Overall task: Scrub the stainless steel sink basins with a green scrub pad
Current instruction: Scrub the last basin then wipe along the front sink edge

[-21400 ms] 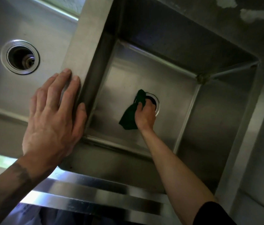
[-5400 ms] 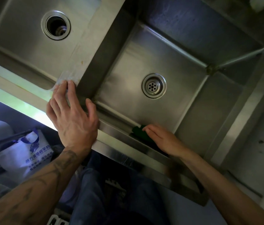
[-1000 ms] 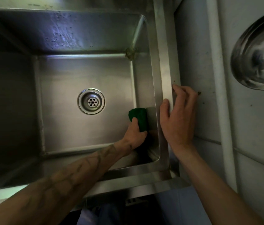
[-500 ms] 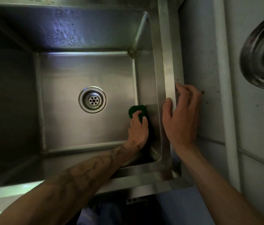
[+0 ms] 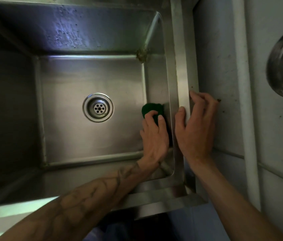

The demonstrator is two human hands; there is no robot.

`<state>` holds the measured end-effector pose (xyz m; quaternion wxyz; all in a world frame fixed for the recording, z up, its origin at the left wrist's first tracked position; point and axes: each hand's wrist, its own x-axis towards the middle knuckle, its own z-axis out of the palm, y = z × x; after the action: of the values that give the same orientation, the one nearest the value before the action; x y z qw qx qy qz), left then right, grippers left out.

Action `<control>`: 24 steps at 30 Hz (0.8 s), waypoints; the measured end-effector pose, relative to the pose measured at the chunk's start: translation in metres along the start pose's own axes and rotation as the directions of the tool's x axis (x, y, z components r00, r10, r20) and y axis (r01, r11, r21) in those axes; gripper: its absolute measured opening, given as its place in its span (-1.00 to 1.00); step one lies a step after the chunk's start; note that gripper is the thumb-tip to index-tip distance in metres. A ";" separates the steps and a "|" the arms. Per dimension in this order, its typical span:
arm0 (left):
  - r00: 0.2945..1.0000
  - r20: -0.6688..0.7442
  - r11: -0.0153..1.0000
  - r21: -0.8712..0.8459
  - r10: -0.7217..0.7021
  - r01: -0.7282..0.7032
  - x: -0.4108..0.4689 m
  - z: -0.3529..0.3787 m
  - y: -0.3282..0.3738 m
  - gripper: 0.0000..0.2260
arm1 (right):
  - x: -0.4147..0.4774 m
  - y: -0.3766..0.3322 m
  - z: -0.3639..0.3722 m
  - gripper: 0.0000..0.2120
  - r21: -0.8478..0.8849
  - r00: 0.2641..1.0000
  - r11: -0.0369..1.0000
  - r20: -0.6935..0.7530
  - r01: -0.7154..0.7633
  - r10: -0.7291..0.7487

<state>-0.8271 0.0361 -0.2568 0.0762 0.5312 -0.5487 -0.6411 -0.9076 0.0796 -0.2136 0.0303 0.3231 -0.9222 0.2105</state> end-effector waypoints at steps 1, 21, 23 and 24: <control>0.996 -0.030 0.996 -0.022 0.088 -0.088 -0.003 0.001 0.003 -0.87 | 0.000 0.001 0.001 -0.60 -0.002 1.000 1.000 -0.001 0.001 -0.001; 0.992 0.109 0.990 0.117 0.070 -0.083 0.037 -0.010 -0.032 -0.69 | 0.000 -0.001 0.000 -0.60 -0.002 1.000 1.000 0.014 0.009 -0.009; 0.986 0.071 0.982 0.103 0.154 -0.160 0.036 -0.006 -0.028 -0.71 | 0.001 0.000 0.000 -0.60 -0.010 1.000 1.000 0.006 0.014 -0.014; 0.977 0.041 0.972 0.099 0.211 -0.214 0.034 -0.005 -0.026 -0.71 | 0.000 0.000 0.000 -0.60 -0.010 1.000 1.000 0.007 0.016 -0.016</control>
<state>-0.8254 0.0196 -0.2968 0.1087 0.4628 -0.6357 -0.6082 -0.9082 0.0797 -0.2138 0.0306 0.3310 -0.9207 0.2045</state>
